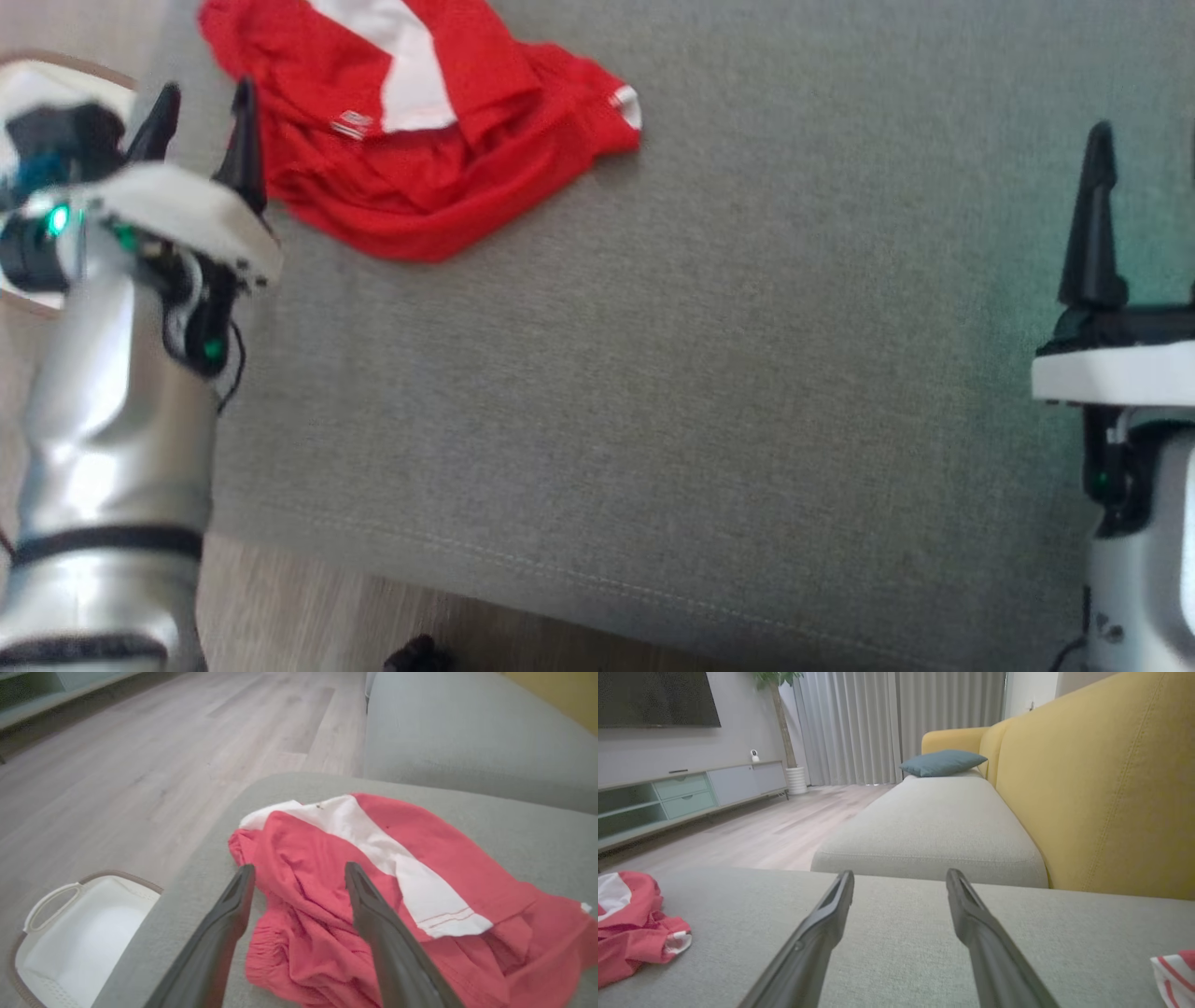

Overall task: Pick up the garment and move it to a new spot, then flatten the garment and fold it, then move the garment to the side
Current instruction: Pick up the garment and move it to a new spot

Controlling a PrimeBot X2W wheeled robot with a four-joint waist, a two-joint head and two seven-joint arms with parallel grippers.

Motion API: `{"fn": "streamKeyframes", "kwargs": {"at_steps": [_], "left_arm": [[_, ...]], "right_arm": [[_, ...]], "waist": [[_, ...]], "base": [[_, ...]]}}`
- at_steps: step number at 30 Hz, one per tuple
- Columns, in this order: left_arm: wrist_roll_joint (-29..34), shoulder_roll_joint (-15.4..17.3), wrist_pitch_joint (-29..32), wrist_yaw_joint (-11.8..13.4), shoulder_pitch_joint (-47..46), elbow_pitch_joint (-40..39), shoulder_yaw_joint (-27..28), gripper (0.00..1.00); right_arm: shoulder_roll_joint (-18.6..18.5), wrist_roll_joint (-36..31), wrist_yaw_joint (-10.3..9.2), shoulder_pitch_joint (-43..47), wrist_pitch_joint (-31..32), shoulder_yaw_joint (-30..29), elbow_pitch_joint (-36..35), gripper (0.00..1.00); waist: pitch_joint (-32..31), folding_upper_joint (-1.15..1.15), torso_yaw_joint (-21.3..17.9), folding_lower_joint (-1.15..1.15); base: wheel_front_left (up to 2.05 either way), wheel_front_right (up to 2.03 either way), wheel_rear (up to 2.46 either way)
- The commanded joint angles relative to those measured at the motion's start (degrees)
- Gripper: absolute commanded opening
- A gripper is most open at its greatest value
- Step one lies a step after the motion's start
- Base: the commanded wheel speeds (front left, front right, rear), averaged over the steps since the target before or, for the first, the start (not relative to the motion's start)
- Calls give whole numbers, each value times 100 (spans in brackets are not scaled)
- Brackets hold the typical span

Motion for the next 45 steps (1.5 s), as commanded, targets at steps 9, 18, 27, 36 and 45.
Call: {"fn": "streamKeyframes", "kwargs": {"at_steps": [9,18,27,36,45], "left_arm": [[-461,564,597,-39,-1238,1316,-535,100],[-1018,649,1185,-40,-1623,2018,-1308,97],[-1588,918,647,-40,-1572,1871,-1907,0],[-1934,938,-555,-40,-1450,1719,-1927,0],[-2167,372,-890,79,-1211,884,-1648,0]], "right_arm": [[-14,-102,37,-95,242,263,-620,100],[-14,-129,37,-139,268,353,-730,100],[-14,30,37,-78,78,434,-414,100],[-14,461,37,83,-391,840,268,100],[-14,801,37,245,-704,950,785,100]], "waist": [[681,0,-390,-1],[880,0,-579,-1],[530,0,-670,-1],[-251,0,-961,-1],[-919,0,-1220,-1]], "base": [[0,0,0],[0,0,0],[0,0,0],[0,0,0],[0,0,0]]}}
